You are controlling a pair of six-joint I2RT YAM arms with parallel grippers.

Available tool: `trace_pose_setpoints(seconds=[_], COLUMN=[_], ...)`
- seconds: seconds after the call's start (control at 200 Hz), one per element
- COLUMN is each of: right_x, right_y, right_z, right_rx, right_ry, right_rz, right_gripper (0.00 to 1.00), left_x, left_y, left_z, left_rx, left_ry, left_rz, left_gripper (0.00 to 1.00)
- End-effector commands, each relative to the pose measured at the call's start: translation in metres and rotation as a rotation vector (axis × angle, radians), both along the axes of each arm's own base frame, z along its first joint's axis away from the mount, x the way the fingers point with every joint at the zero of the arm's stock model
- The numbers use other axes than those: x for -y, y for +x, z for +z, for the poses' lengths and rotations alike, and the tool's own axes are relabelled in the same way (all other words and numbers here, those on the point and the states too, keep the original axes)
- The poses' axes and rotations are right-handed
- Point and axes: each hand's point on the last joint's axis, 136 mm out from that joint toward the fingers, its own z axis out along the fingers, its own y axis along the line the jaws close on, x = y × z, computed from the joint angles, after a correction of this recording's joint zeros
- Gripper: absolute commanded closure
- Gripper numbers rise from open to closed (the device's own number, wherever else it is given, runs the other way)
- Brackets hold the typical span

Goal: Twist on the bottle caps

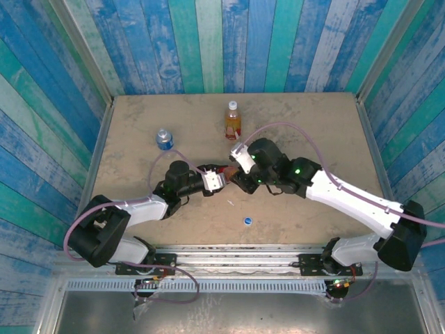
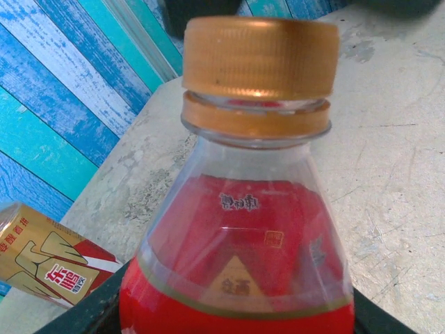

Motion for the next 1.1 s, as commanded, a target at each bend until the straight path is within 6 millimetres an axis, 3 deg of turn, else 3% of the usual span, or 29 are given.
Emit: trace_pose_setpoints(seconds=[0.0, 0.16, 0.511, 0.611, 0.716, 0.806, 0.841, 0.916, 0.986, 1.041, 1.096], right_x=[0.002, 0.008, 0.003, 0.003, -0.001, -0.009, -0.009, -0.003, -0.005, -0.002, -0.009], right_y=[-0.020, -0.010, -0.001, 0.001, 0.002, 0.010, 0.022, 0.039, 0.036, 0.030, 0.020], right_z=[0.013, 0.012, -0.022, -0.025, -0.018, -0.005, 0.005, 0.021, 0.022, 0.011, 0.005], right_rx=[0.246, 0.427, 0.383, 0.373, 0.352, 0.299, 0.253, 0.091, -0.094, -0.300, -0.418], right_ry=[-0.110, -0.302, -0.463, -0.467, -0.412, -0.280, -0.193, 0.027, 0.182, 0.276, 0.320], right_rz=[0.371, 0.548, 0.659, 0.644, 0.587, 0.398, 0.224, -0.163, -0.348, -0.529, -0.544], right_gripper=[0.45, 0.46, 0.55, 0.66, 0.83, 0.94, 0.99, 1.00, 0.99, 1.00, 0.99], left_x=[-0.001, -0.001, -0.002, -0.002, -0.002, -0.002, -0.002, -0.002, -0.001, -0.001, -0.001], left_y=[-0.005, -0.005, -0.006, -0.006, -0.006, -0.006, -0.005, -0.006, -0.006, -0.006, -0.006], left_z=[-0.003, -0.002, -0.004, -0.002, -0.002, -0.002, -0.003, -0.002, -0.002, -0.002, -0.001], left_rx=[-0.022, -0.022, -0.021, -0.017, -0.018, -0.017, -0.018, -0.018, -0.018, -0.017, -0.013], left_ry=[0.015, 0.016, 0.017, 0.015, 0.016, 0.016, 0.016, 0.016, 0.014, 0.012, 0.009], left_rz=[-0.009, -0.011, -0.009, -0.008, -0.008, -0.007, -0.006, -0.007, -0.011, -0.012, -0.012], left_gripper=[0.48, 0.48, 0.48, 0.48, 0.48, 0.48, 0.48, 0.48, 0.48, 0.48, 0.48])
